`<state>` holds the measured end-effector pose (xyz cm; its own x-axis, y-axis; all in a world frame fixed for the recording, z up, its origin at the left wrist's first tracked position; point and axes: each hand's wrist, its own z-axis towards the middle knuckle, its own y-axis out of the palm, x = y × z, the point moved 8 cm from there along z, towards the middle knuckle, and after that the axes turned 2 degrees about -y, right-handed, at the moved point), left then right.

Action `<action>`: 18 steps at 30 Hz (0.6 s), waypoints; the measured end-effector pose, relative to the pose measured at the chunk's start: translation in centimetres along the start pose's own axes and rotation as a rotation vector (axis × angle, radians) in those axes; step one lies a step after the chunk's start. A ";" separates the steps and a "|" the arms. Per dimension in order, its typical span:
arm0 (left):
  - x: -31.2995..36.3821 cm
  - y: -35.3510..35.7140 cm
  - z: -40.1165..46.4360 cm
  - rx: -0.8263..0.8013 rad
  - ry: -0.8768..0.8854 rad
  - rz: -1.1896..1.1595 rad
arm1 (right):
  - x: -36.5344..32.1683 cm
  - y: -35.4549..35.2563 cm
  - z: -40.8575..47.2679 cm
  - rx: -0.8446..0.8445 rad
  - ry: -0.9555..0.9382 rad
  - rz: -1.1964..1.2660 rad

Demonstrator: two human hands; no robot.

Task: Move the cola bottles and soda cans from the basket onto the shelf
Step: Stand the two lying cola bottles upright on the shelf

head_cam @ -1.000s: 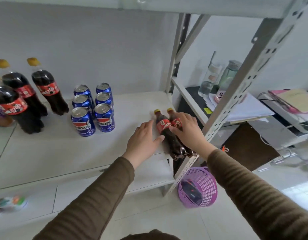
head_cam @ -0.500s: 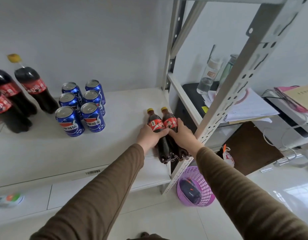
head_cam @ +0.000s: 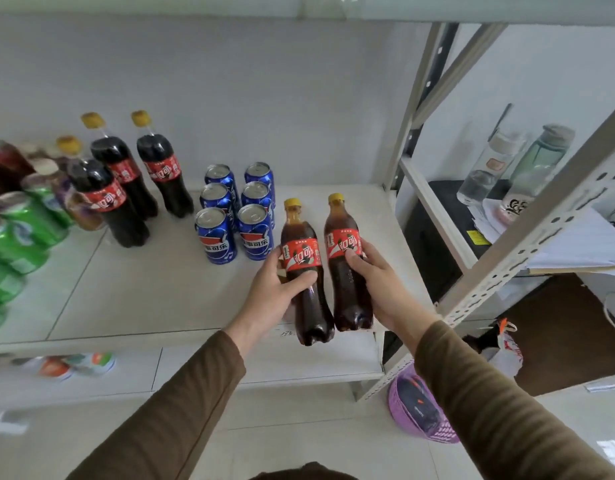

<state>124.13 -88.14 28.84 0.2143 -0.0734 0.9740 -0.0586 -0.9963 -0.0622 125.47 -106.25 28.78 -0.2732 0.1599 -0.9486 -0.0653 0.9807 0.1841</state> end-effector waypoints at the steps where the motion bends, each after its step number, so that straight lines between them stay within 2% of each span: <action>1: 0.5 -1.8 -0.7 0.012 0.020 -0.016 | 0.1 1.7 0.1 -0.039 0.003 0.051; 5: 1.6 -9.9 -3.0 0.074 0.102 -0.066 | 0.1 9.5 0.7 -0.158 -0.014 0.185; 12: 1.8 -24.3 -5.3 0.221 0.197 -0.023 | 0.3 23.1 2.5 -0.189 -0.116 0.057; 18: 1.2 -31.8 -4.2 0.285 0.242 0.021 | 0.3 31.4 5.5 -0.212 -0.219 -0.037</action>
<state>122.12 -56.38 32.90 -0.0231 -0.1160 0.9930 0.2207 -0.9693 -0.1081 128.66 -74.83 32.88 -0.0549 0.1670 -0.9844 -0.2766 0.9448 0.1757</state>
